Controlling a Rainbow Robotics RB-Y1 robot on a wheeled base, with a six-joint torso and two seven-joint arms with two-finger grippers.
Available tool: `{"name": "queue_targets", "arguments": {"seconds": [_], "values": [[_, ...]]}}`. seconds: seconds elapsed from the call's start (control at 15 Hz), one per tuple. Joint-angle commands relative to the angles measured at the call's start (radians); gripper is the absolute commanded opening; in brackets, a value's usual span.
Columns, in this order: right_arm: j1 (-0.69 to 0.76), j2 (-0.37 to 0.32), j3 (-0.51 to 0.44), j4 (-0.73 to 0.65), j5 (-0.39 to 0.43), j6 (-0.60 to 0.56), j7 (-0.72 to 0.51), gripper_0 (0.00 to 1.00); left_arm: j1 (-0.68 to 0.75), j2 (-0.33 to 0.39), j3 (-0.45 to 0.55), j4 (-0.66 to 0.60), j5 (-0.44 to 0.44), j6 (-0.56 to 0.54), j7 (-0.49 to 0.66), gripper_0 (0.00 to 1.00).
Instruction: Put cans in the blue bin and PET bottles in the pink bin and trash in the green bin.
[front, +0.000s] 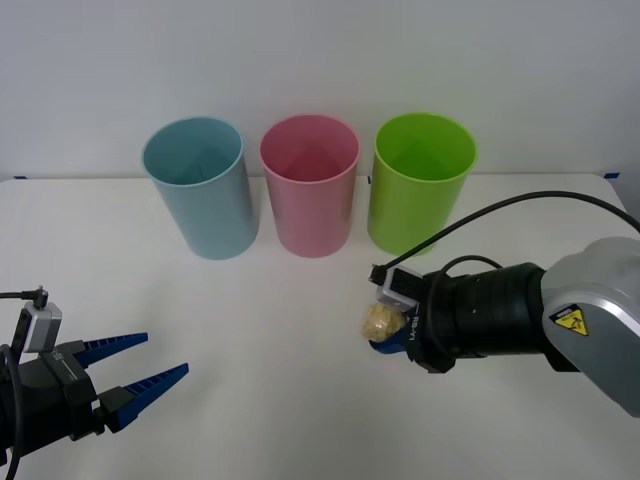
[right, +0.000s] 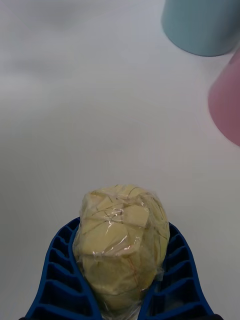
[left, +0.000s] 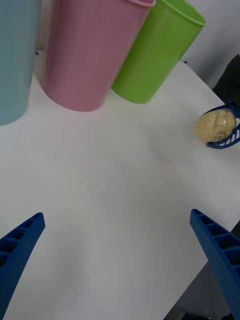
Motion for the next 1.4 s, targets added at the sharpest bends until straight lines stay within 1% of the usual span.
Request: {"name": "queue_targets", "arguments": {"seconds": [0.07,0.13,0.27,0.33,0.4,0.47,0.6,0.73,0.87,0.93,1.0,1.13,1.2,1.4], "values": [[0.096,-0.054,-0.152,-0.088,-0.177,0.000,0.019,0.00,0.000,0.000,0.000,0.000,0.000,0.000,0.000,1.00],[0.128,-0.062,-0.220,-0.114,-0.257,-0.002,0.030,0.00,0.000,0.000,0.000,0.000,0.000,0.000,0.000,1.00],[0.165,-0.059,-0.327,-0.151,-0.373,-0.002,0.042,0.00,0.000,0.000,0.000,0.000,0.000,0.000,0.000,1.00],[0.175,-0.048,-0.366,-0.163,-0.418,-0.002,0.044,0.00,0.000,0.000,0.000,0.000,0.000,0.000,0.000,1.00],[0.183,-0.027,-0.406,-0.174,-0.448,-0.003,0.045,0.00,0.000,0.000,0.000,0.000,0.000,0.000,0.000,1.00],[0.185,0.012,-0.455,-0.185,-0.473,-0.008,0.039,0.00,0.000,0.000,0.000,0.000,0.000,0.000,0.000,1.00],[0.168,0.076,-0.510,-0.186,-0.474,-0.008,0.027,0.00,0.000,0.000,0.000,0.000,0.000,0.000,0.000,1.00],[0.126,0.140,-0.545,-0.186,-0.445,-0.008,-0.041,0.00,0.000,0.000,0.000,0.000,0.000,0.000,0.000,1.00],[0.068,0.202,-0.567,-0.182,-0.372,-0.008,-0.113,0.00,0.000,0.000,0.000,0.000,0.000,0.000,0.000,1.00],[0.045,0.219,-0.573,-0.173,-0.341,-0.008,-0.146,0.00,0.000,0.000,0.000,0.000,0.000,0.000,0.000,1.00],[0.021,0.231,-0.585,-0.162,-0.309,-0.008,-0.174,0.00,0.000,0.000,0.000,0.000,0.000,0.000,0.000,1.00],[-0.039,0.234,-0.603,-0.137,-0.226,-0.008,-0.246,0.00,0.000,0.000,0.000,0.000,0.000,0.000,0.000,1.00],[-0.071,0.236,-0.603,-0.119,-0.174,-0.008,-0.271,0.00,0.000,0.000,0.000,0.000,0.000,0.000,0.000,1.00],[-0.148,0.269,-0.597,-0.045,-0.056,-0.008,-0.271,0.00,0.000,0.000,0.000,0.000,0.000,0.000,0.000,1.00]]}}
